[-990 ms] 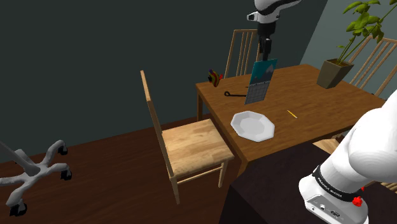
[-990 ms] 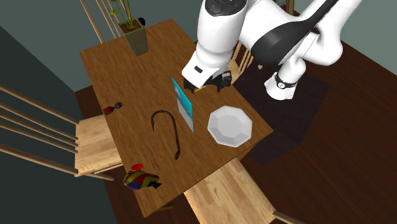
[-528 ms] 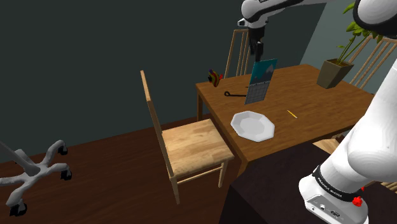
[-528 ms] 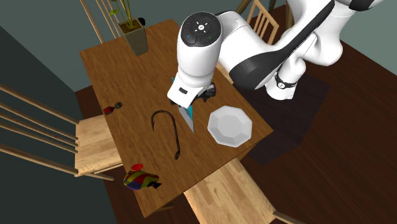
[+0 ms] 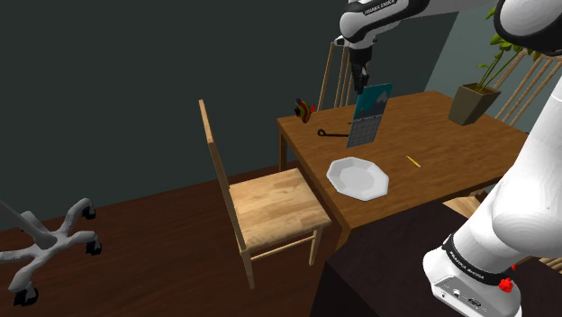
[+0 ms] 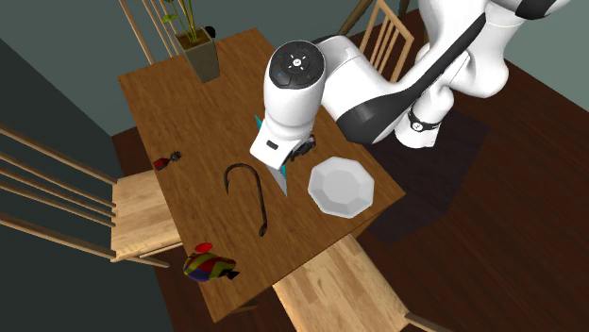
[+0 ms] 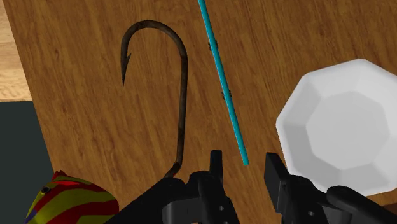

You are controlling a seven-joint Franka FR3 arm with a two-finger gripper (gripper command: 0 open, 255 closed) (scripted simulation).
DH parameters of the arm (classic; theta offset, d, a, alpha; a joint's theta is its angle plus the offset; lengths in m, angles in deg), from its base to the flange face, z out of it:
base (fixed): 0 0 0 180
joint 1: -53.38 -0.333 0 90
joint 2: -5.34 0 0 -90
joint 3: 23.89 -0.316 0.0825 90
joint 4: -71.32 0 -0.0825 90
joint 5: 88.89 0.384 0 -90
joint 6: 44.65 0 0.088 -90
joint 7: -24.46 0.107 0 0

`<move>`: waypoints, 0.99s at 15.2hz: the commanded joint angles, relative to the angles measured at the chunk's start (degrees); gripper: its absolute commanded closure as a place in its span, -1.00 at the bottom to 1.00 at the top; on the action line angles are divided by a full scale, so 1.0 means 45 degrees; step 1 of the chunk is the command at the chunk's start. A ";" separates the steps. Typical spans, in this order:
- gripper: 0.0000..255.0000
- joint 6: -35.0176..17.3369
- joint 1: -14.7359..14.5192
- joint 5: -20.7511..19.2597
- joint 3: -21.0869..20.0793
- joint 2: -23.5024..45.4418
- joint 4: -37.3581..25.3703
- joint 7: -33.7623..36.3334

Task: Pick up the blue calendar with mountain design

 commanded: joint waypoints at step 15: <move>1.00 0.1096 -0.0020 -0.0032 0.0010 -0.0203 -0.0917 -0.0137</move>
